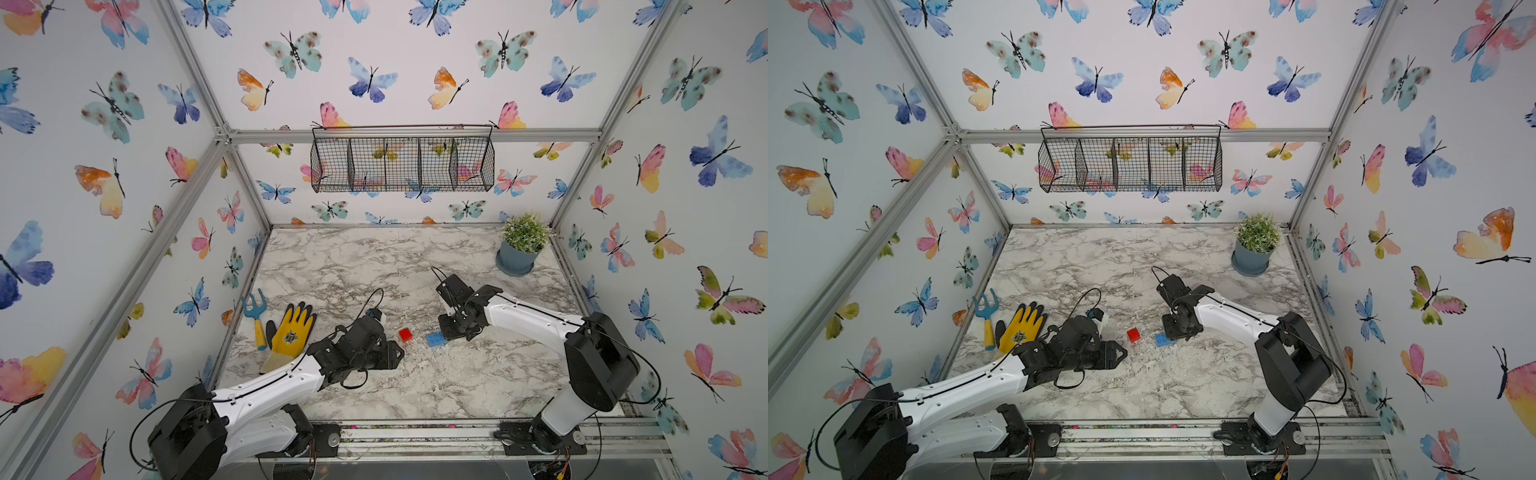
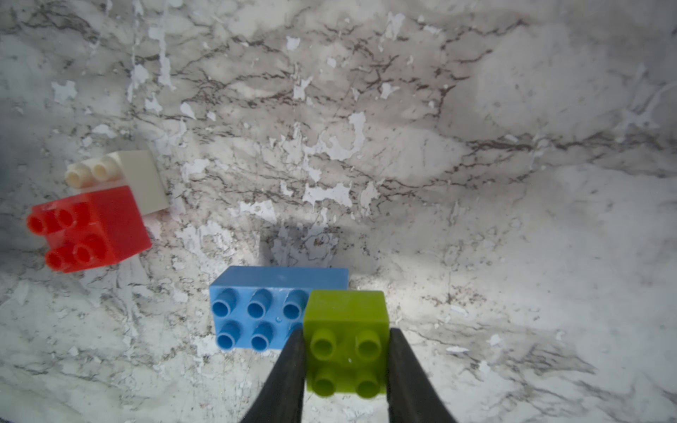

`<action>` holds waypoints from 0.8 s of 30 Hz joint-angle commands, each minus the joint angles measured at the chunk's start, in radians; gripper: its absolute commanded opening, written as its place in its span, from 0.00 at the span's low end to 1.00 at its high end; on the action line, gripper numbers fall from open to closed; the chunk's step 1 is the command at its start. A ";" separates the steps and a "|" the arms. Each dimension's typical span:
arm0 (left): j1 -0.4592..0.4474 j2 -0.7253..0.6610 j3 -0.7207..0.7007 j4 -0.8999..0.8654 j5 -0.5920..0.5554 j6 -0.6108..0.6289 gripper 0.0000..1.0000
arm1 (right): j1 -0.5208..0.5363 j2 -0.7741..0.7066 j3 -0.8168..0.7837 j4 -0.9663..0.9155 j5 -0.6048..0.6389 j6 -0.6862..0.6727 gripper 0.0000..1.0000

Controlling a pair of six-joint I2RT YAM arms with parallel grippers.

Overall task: Assemble the letter y with lego
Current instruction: Assemble the lego brick with the lego brick, then place the lego brick at the center of the board.

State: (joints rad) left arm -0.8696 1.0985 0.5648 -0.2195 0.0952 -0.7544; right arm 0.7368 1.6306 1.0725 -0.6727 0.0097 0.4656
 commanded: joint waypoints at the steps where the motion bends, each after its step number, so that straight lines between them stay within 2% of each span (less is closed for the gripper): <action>1: 0.015 -0.030 0.028 -0.078 -0.076 -0.020 0.60 | 0.023 -0.027 -0.034 0.009 -0.025 0.070 0.33; 13: 0.035 -0.060 0.012 -0.143 -0.133 -0.058 0.61 | 0.093 -0.032 -0.089 0.040 -0.012 0.189 0.36; 19: 0.040 -0.055 0.014 -0.164 -0.147 -0.064 0.61 | 0.098 -0.053 -0.091 0.059 -0.037 0.206 0.51; 24: 0.043 -0.056 0.012 -0.182 -0.162 -0.078 0.61 | 0.098 -0.077 -0.085 0.068 -0.078 0.200 0.53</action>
State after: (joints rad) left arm -0.8333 1.0542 0.5648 -0.3641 -0.0315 -0.8173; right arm 0.8291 1.5829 0.9936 -0.6182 -0.0311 0.6548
